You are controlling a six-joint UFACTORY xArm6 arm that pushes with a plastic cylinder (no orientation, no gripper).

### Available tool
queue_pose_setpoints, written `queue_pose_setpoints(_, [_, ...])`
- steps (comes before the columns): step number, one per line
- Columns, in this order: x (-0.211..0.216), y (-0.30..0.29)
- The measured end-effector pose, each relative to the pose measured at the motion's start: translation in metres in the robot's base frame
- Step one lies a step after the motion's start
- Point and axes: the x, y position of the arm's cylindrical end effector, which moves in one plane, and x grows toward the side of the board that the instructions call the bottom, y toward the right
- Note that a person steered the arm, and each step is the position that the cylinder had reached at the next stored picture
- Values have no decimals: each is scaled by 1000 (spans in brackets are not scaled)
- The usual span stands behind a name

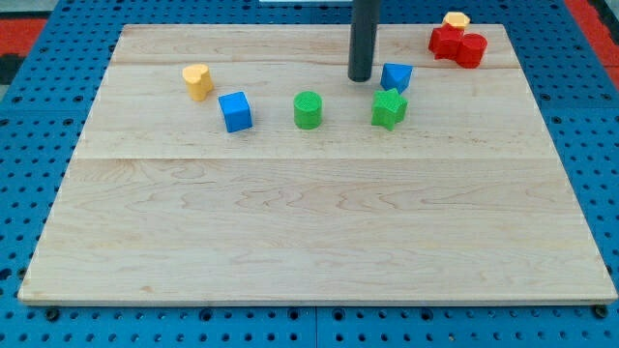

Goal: Arrange a group of blocks in a line

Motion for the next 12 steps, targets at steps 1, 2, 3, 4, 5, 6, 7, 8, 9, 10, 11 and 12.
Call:
queue_pose_setpoints(1, [11,9])
queue_pose_setpoints(2, [-25,6])
queue_pose_setpoints(3, [-33,42])
queue_pose_setpoints(4, [-33,65])
queue_pose_setpoints(5, [-37,64])
queue_pose_setpoints(6, [-36,56])
queue_pose_setpoints(7, [-25,56])
queue_pose_setpoints(8, [-19,62])
queue_pose_setpoints(9, [-7,62])
queue_pose_setpoints(10, [7,63])
queue_pose_setpoints(11, [15,63])
queue_pose_setpoints(12, [21,63])
